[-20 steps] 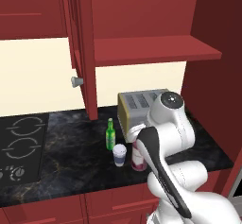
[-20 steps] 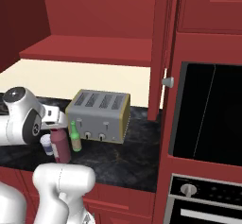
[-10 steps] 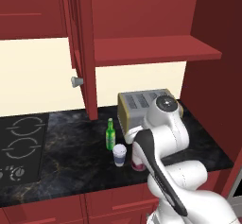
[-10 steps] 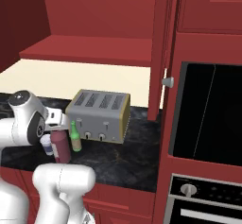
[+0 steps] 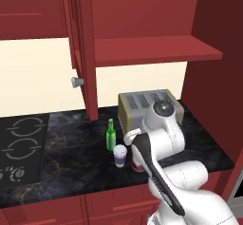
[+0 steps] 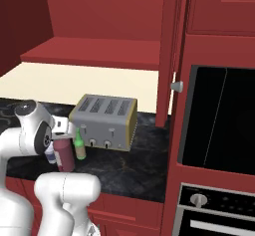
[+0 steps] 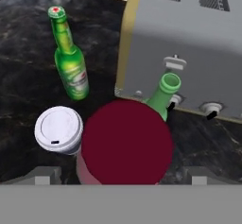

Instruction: Sort all alcoholic drinks to one cabinet, and non-alcoholic drinks to the other.

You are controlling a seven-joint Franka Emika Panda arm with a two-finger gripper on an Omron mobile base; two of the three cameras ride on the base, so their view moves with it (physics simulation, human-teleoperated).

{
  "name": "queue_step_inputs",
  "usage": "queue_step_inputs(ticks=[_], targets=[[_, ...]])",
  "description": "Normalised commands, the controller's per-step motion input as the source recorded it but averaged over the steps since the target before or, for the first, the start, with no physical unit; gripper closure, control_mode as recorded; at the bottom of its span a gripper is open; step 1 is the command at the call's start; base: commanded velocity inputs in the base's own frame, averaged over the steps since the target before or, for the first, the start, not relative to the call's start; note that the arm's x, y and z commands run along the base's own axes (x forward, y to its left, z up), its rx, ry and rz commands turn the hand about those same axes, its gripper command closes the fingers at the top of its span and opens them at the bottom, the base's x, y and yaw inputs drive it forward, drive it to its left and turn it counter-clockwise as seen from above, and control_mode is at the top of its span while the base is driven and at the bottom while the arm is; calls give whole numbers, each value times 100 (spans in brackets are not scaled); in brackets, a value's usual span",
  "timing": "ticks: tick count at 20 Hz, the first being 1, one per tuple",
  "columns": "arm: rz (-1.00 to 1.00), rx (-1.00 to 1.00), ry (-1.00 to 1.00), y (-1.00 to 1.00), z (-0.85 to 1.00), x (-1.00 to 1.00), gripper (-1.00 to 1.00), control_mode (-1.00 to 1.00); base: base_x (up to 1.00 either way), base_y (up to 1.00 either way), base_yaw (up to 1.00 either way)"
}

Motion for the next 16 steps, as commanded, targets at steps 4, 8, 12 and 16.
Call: queue_step_inputs(ticks=[4,8,12,16], targets=[[0,0,-1,0,-8,9,-100,-100,0,0,0],[0,1,0,0,-5,10,-100,-100,0,0,0],[0,1,0,1,-2,12,-100,-100,0,0,0],[0,1,-1,2,-5,11,-100,-100,0,0,0]])
